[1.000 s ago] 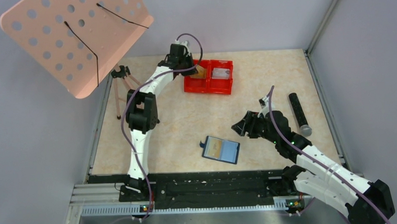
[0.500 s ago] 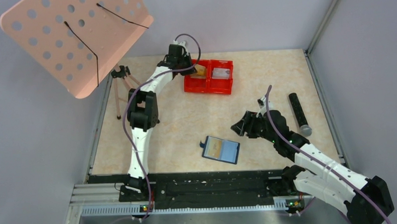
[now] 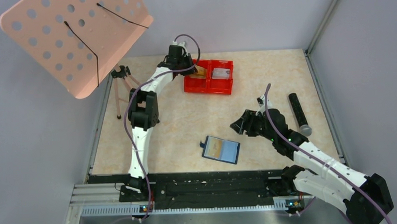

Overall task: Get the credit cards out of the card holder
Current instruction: Place the credit card in the storage box.

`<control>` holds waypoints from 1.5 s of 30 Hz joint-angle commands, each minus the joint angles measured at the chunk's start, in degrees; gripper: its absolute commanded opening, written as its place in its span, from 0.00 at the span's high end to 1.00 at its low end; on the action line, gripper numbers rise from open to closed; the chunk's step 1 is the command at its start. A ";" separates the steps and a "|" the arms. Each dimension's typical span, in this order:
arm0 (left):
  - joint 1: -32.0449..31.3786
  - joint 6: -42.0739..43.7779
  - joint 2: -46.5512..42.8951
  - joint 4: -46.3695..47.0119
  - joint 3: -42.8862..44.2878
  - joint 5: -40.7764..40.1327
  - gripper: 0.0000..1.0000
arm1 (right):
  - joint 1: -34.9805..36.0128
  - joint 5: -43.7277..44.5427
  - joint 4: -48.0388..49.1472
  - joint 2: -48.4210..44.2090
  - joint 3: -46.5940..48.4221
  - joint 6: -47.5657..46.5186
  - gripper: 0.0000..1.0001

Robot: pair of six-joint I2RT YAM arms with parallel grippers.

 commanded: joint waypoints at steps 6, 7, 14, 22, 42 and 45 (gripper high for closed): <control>1.00 -0.77 1.21 3.22 3.43 -0.15 0.72 | 0.26 -0.15 2.05 0.33 3.16 0.13 0.37; 1.00 -0.86 1.22 3.47 3.43 0.04 0.71 | 0.24 -0.15 2.07 0.44 3.29 0.08 0.37; 1.00 -0.69 0.99 3.82 3.95 -0.07 0.66 | 0.24 -0.35 2.44 1.49 3.80 0.10 0.37; 1.00 -0.71 0.10 3.97 3.94 0.29 0.65 | 0.24 -0.86 2.76 1.32 3.44 0.39 0.37; 1.05 -2.01 -1.39 6.27 3.94 -1.38 0.60 | 0.29 0.38 2.42 -0.92 2.95 -0.20 0.37; 1.00 -2.21 -1.75 7.22 3.96 -1.56 0.59 | 0.24 0.51 2.39 -1.03 2.74 -0.38 0.37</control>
